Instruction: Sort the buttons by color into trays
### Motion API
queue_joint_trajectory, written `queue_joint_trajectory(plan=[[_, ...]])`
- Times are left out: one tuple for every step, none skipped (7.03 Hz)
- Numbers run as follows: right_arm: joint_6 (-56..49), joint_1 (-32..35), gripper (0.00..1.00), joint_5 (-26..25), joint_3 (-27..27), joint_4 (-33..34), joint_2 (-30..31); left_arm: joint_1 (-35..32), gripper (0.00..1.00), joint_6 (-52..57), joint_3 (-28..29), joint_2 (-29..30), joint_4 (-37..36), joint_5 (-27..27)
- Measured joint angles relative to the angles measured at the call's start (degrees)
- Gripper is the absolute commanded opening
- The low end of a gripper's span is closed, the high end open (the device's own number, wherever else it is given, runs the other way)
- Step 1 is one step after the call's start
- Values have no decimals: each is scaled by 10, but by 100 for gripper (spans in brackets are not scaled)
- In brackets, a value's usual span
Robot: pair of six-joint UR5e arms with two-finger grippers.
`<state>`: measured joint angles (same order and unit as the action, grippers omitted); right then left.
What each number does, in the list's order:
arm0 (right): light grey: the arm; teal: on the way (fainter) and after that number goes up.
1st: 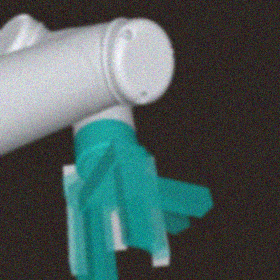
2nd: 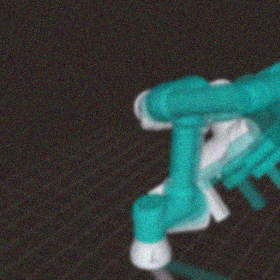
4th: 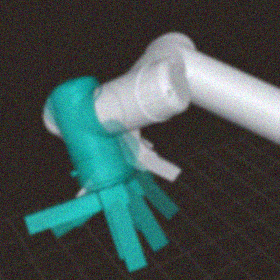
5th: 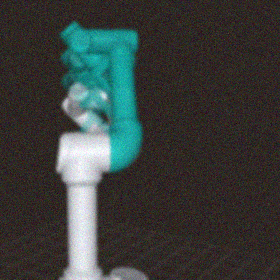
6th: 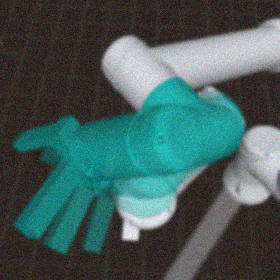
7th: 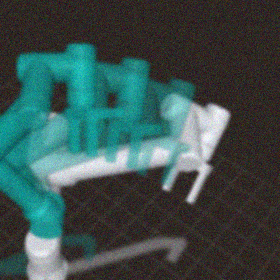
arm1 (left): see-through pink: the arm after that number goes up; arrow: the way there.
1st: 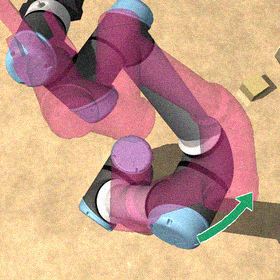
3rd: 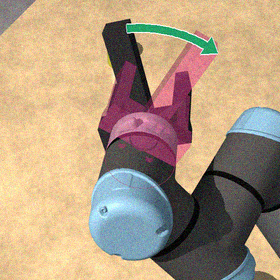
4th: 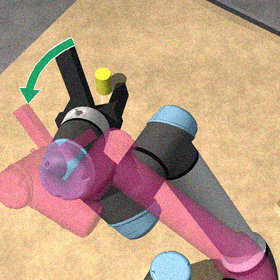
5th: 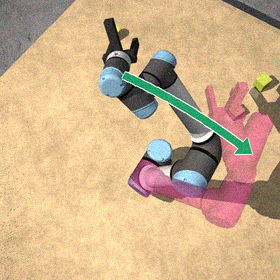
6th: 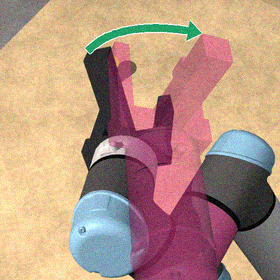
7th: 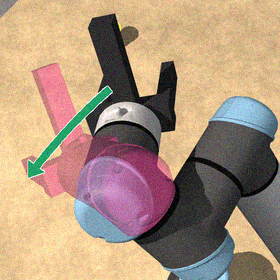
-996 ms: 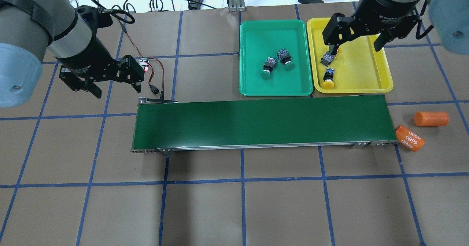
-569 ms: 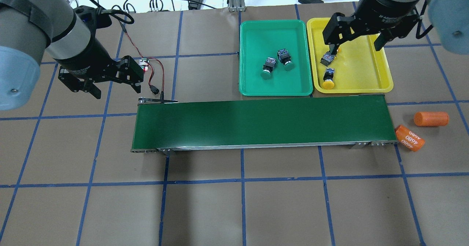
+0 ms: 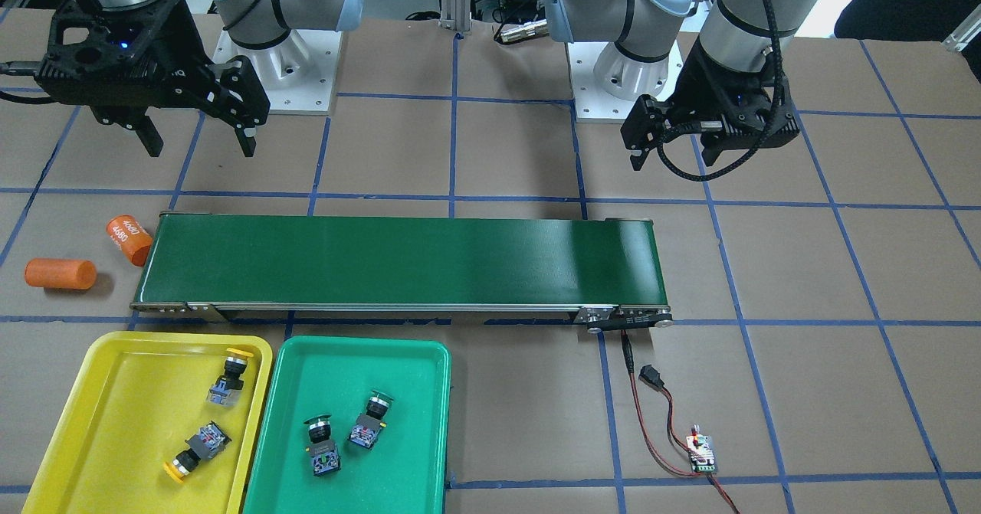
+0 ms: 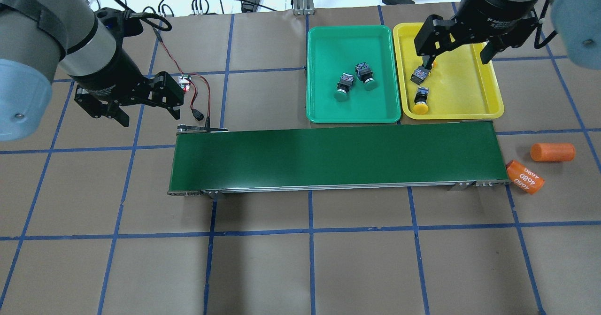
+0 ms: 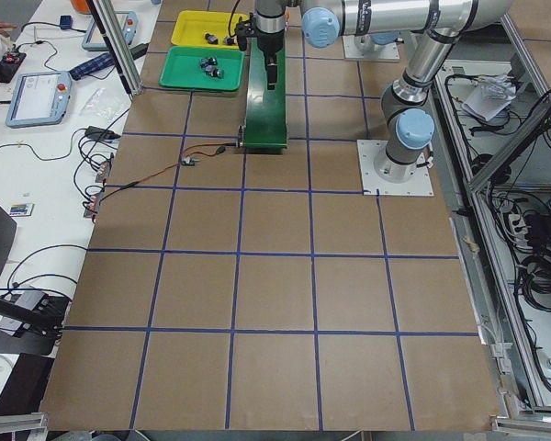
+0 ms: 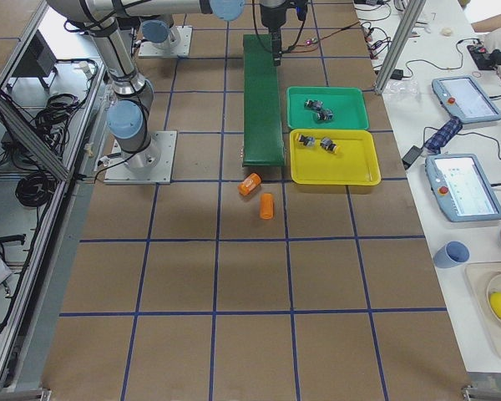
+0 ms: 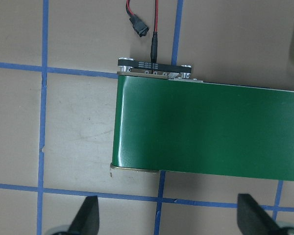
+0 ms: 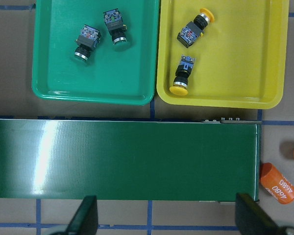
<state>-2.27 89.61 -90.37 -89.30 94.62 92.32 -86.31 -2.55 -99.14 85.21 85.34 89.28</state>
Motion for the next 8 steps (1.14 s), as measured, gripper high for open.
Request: queue_joint_trajectory(plan=[[0, 0, 100, 1, 0, -1, 1, 0, 100, 0, 0, 1, 0, 0], [0, 1, 100, 2, 0, -1, 2, 0, 100, 0, 0, 1, 0, -1], [-1, 1, 100, 3, -1, 0, 2, 0, 100, 0, 0, -1, 0, -3], [-1, 1, 100, 4, -1, 1, 1, 0, 100, 0, 0, 0, 0, -4], [-1, 1, 100, 4, -3, 1, 1, -1, 100, 0, 1, 0, 0, -4], [0, 1, 100, 3, -6, -1, 1, -1, 100, 0, 0, 0, 0, -3], [0, 0, 100, 3, -7, -2, 1, -1, 100, 0, 0, 0, 0, -2], [0, 0, 100, 3, -8, -4, 1, -1, 100, 0, 0, 0, 0, -2]])
